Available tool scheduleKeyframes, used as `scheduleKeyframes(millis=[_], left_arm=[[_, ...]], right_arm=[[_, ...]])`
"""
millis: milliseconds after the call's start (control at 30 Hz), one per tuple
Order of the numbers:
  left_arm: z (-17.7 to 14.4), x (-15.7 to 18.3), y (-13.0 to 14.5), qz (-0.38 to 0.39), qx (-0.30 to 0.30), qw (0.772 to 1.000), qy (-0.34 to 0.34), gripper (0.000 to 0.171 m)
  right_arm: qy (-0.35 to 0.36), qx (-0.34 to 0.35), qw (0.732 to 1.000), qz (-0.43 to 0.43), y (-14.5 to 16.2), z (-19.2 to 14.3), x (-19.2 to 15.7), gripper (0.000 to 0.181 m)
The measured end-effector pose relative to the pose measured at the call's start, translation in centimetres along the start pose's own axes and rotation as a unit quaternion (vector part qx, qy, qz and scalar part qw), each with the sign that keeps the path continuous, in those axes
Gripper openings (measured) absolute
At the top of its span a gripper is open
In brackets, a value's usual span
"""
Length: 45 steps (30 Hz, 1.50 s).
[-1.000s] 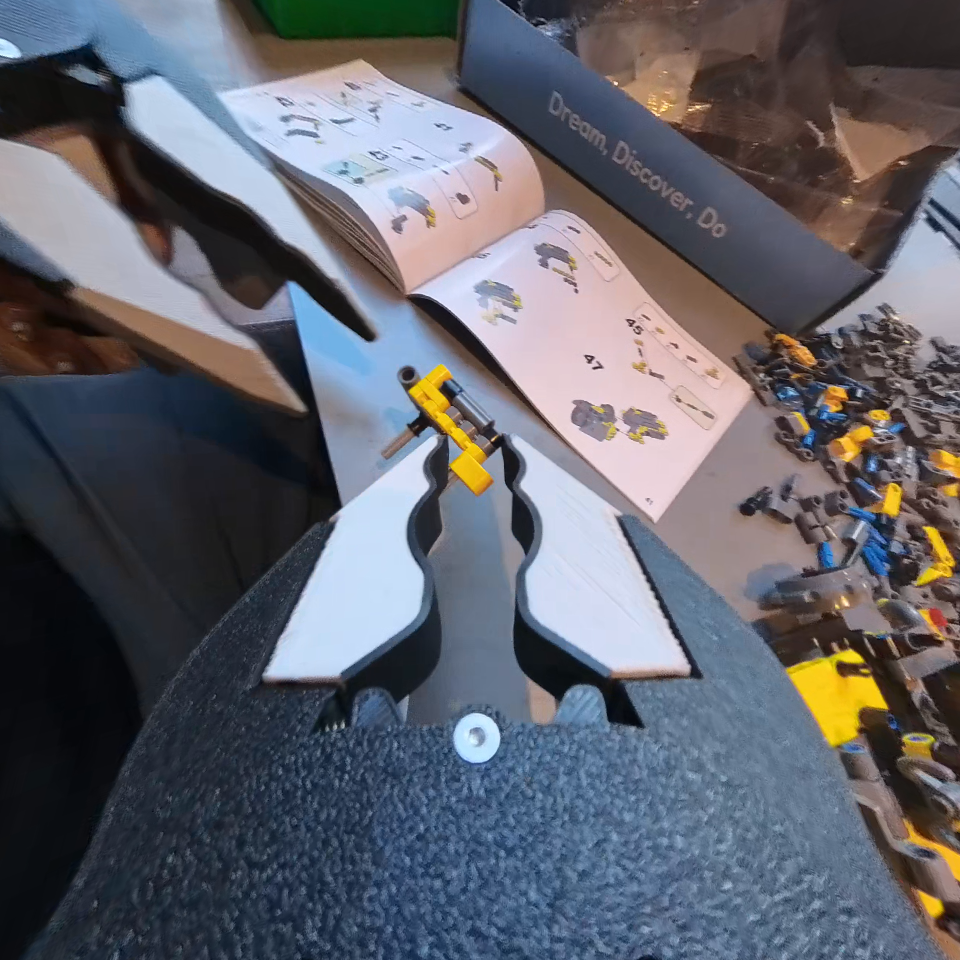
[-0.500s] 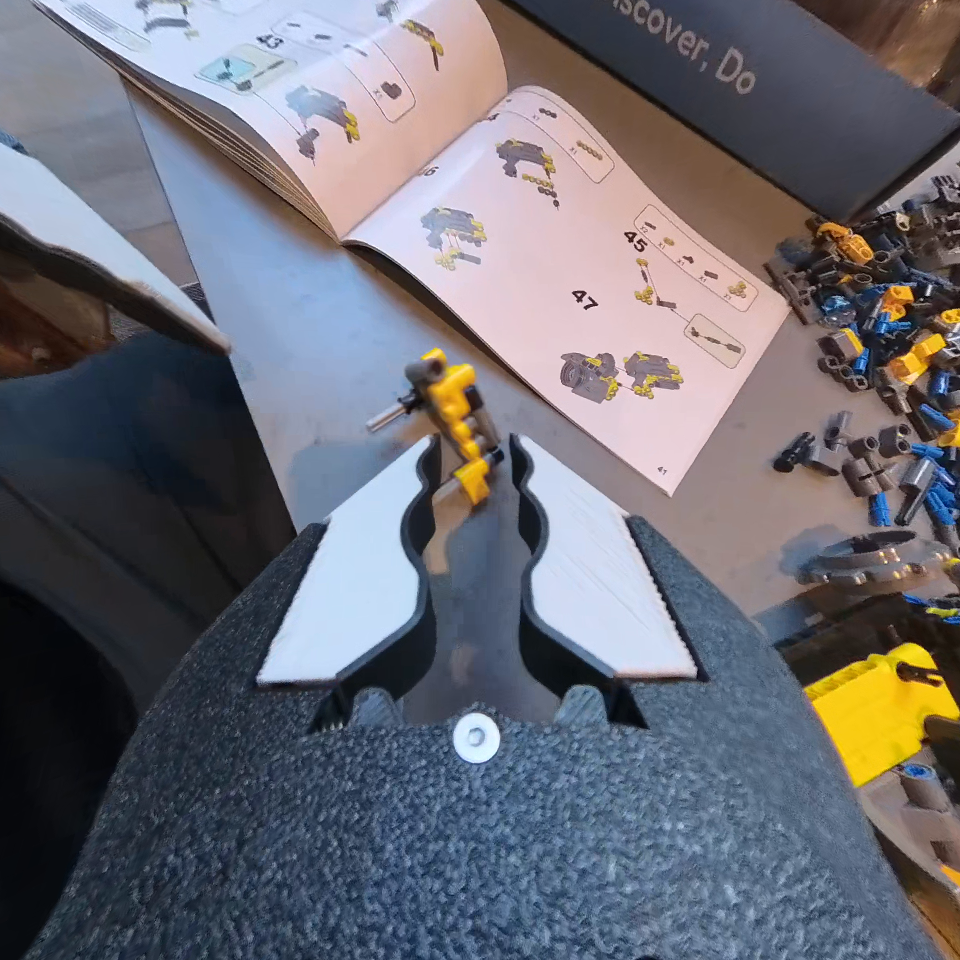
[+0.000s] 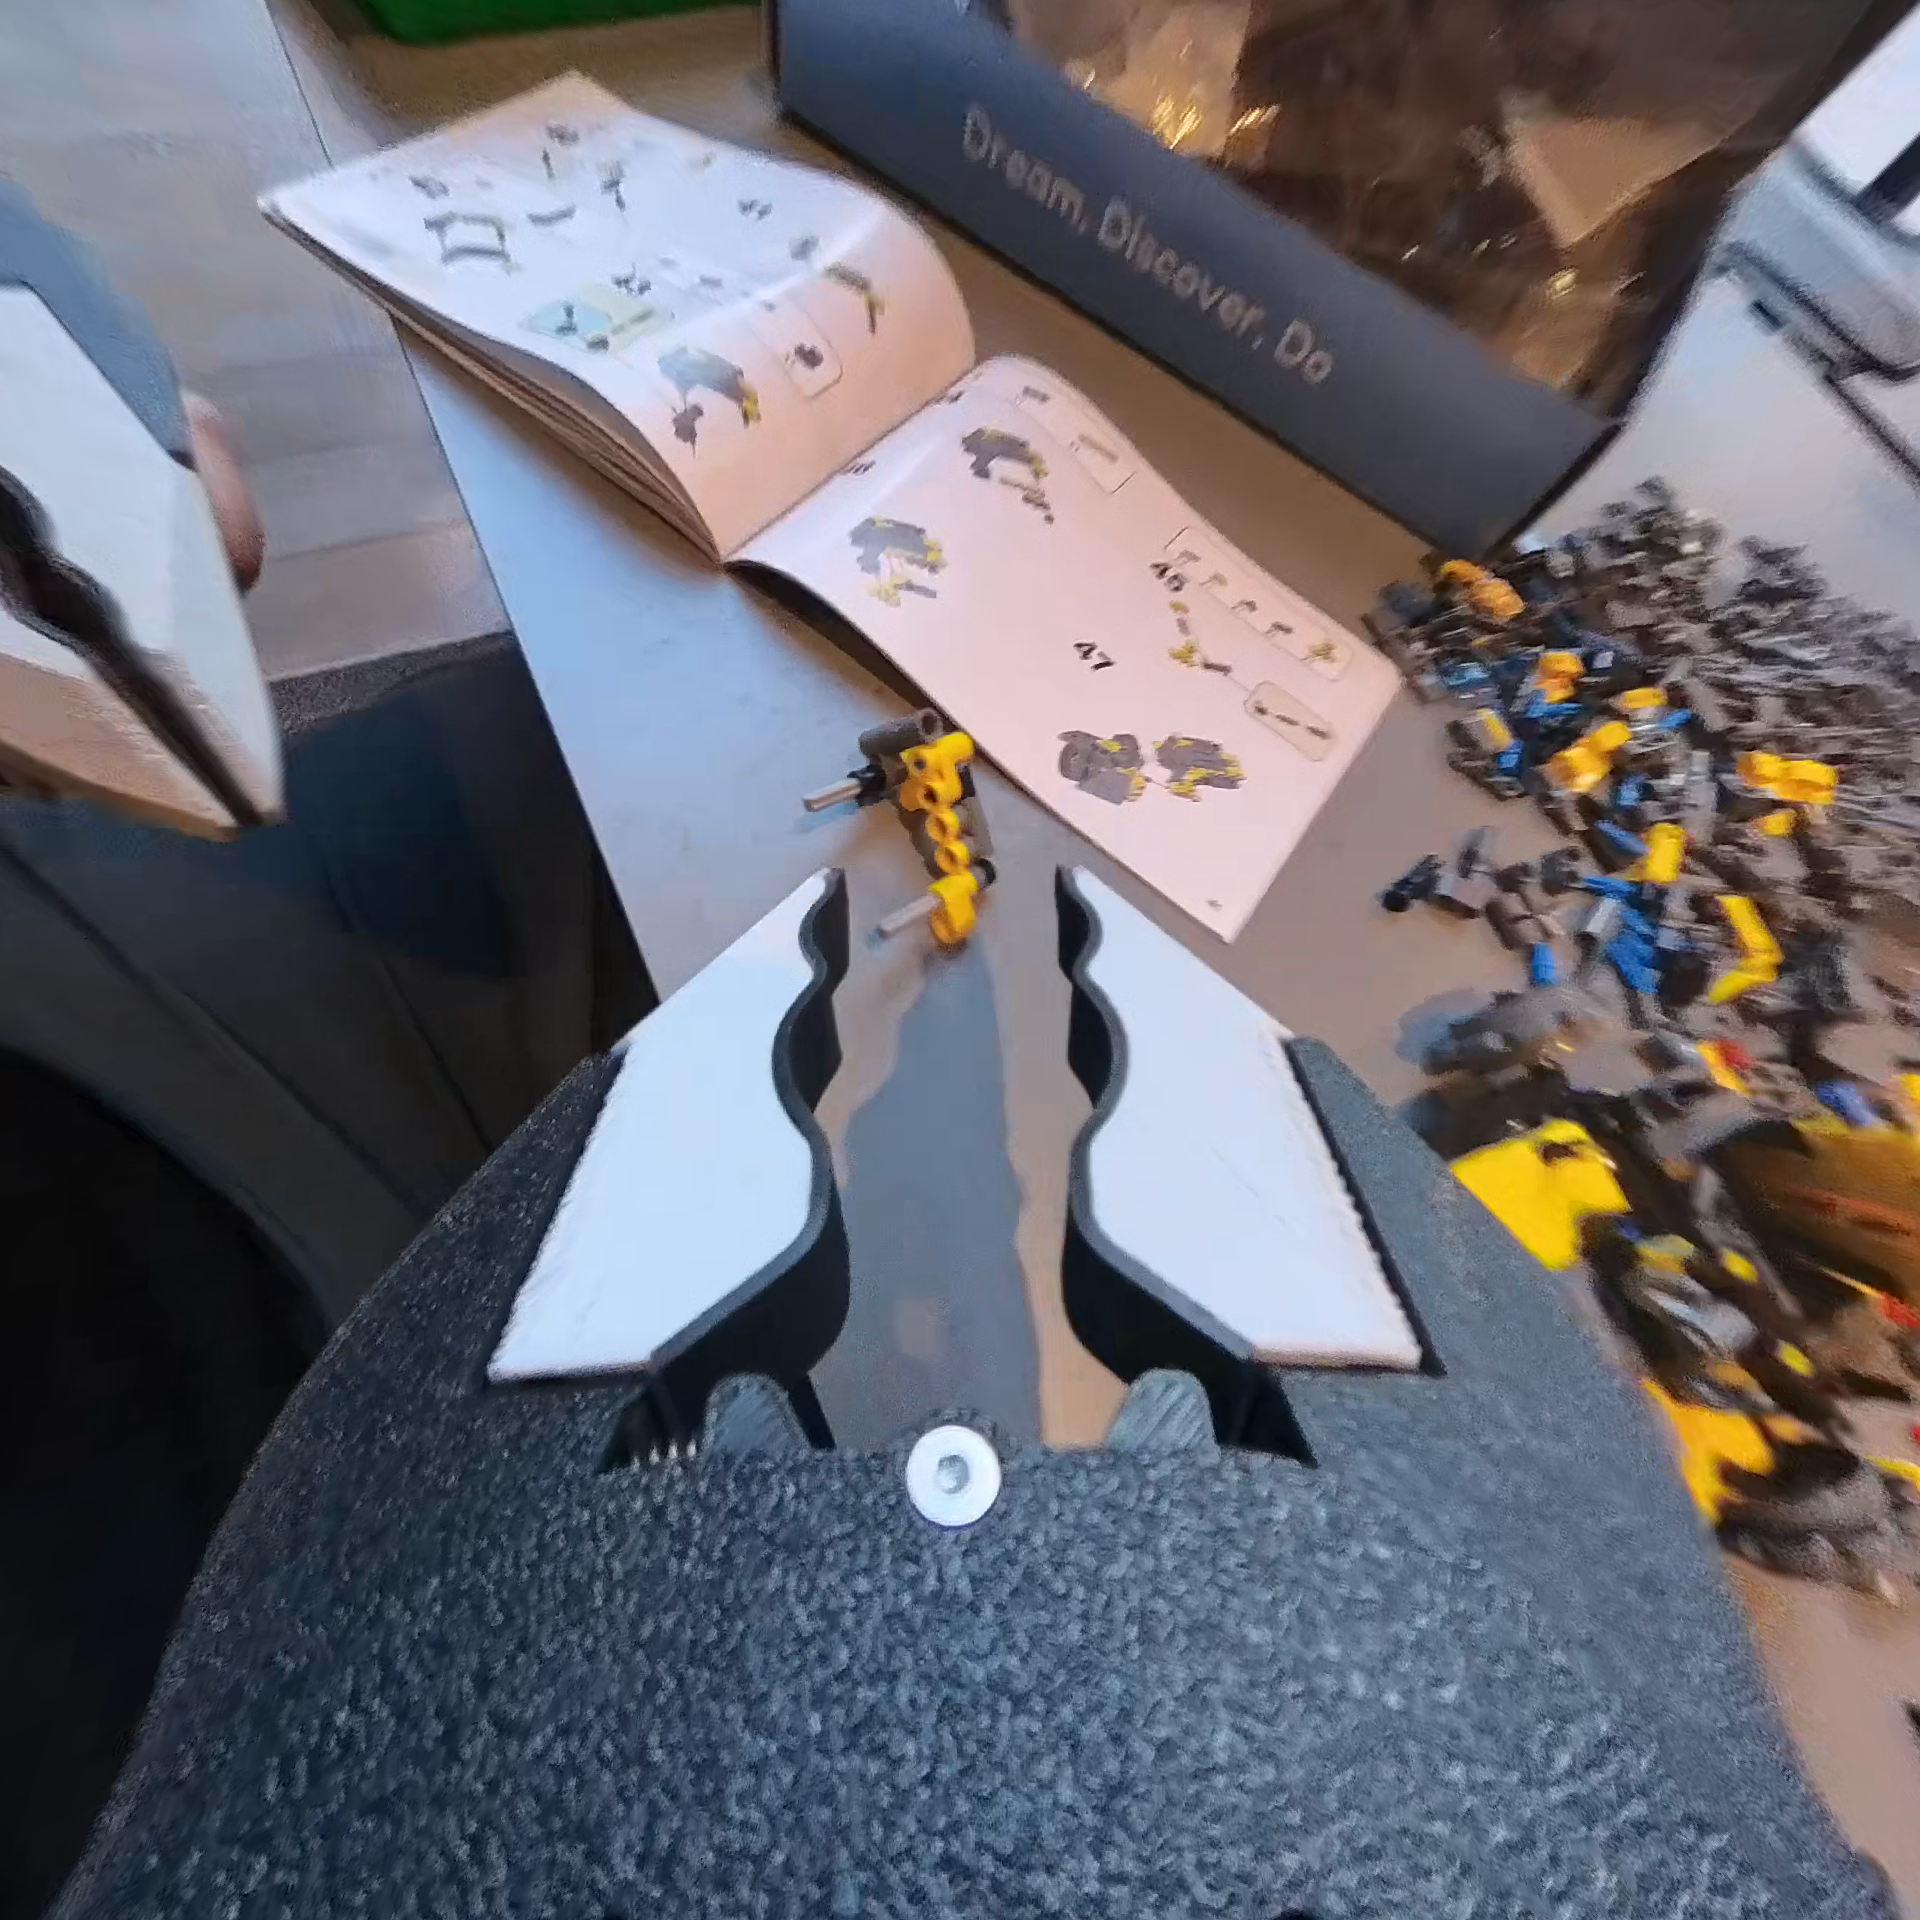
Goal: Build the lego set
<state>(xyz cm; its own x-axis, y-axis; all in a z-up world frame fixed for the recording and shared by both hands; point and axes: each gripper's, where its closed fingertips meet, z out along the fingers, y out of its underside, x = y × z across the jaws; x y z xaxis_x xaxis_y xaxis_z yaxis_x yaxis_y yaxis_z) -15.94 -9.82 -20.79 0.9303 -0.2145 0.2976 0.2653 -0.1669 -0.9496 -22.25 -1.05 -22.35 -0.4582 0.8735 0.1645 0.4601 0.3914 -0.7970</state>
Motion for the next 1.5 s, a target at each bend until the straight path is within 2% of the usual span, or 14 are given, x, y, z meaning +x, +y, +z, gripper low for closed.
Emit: scheduleKeyframes(millis=[33,100,200,333,400,433,467,533,733,867,1000,1300,1400,1500], left_arm=[[0.2,-0.3,0.2,0.001,-0.004,1.0,-0.01,0.006],[0.5,-1.4,0.2,0.002,-0.003,0.999,-0.049,0.034],[1.0,-2.3,0.3,0.011,-0.009,0.997,-0.078,0.046],[1.9,-3.7,0.9,0.016,-0.039,0.991,-0.13,0.084],[2.1,-3.9,0.6,0.024,-0.039,0.989,-0.143,0.083],[2.0,-4.2,0.4,0.028,-0.041,0.987,-0.156,0.081],[1.8,-4.6,0.3,0.032,-0.046,0.983,-0.173,0.077],[1.4,-5.3,0.5,0.032,-0.063,0.977,-0.2,0.073],[1.6,-5.2,1.0,0.014,-0.055,0.976,-0.21,0.069],[2.3,-5.5,0.2,0.03,-0.018,0.978,-0.204,0.071],[2.7,-5.2,-0.9,0.019,0.014,0.987,-0.157,0.073],[0.1,-5.6,-1.6,-0.008,0.058,0.993,-0.1,0.072],[-1.8,-6.7,-0.5,-0.041,0.063,0.989,-0.127,0.068],[-3.6,-6.2,-0.9,-0.079,0.092,0.985,-0.121,0.063]], right_arm=[[0.007,0.013,1.0,0.002,-0.2,-1.0,0.5,0.04],[0.025,0.052,0.998,0.014,-0.7,-3.4,1.8,0.045],[0.057,0.109,0.991,0.054,-0.5,-7.4,4.8,0.051],[0.088,0.154,0.978,0.11,1.1,-11.9,9.4,0.064],[0.098,0.159,0.975,0.116,2.2,-13.6,11.4,0.062],[0.101,0.162,0.975,0.114,2.8,-14.2,12.1,0.051],[0.115,0.165,0.973,0.116,3.4,-14.9,13.0,0.053],[0.156,0.174,0.964,0.123,4.5,-16.3,14.8,0.072],[0.194,0.22,0.948,0.126,5.8,-18.1,16.2,0.071],[0.164,0.239,0.951,0.105,2.9,-16.4,16.0,0.076],[0.097,0.188,0.976,0.052,-1.7,-12.2,15.3,0.097],[0.081,0.175,0.98,-0.044,-14.0,-3.8,18.0,0.088],[0.068,0.164,0.983,-0.045,-15.4,-1.4,17.7,0.087],[0.074,0.128,0.989,-0.03,-14.7,0.4,17.4,0.085]])
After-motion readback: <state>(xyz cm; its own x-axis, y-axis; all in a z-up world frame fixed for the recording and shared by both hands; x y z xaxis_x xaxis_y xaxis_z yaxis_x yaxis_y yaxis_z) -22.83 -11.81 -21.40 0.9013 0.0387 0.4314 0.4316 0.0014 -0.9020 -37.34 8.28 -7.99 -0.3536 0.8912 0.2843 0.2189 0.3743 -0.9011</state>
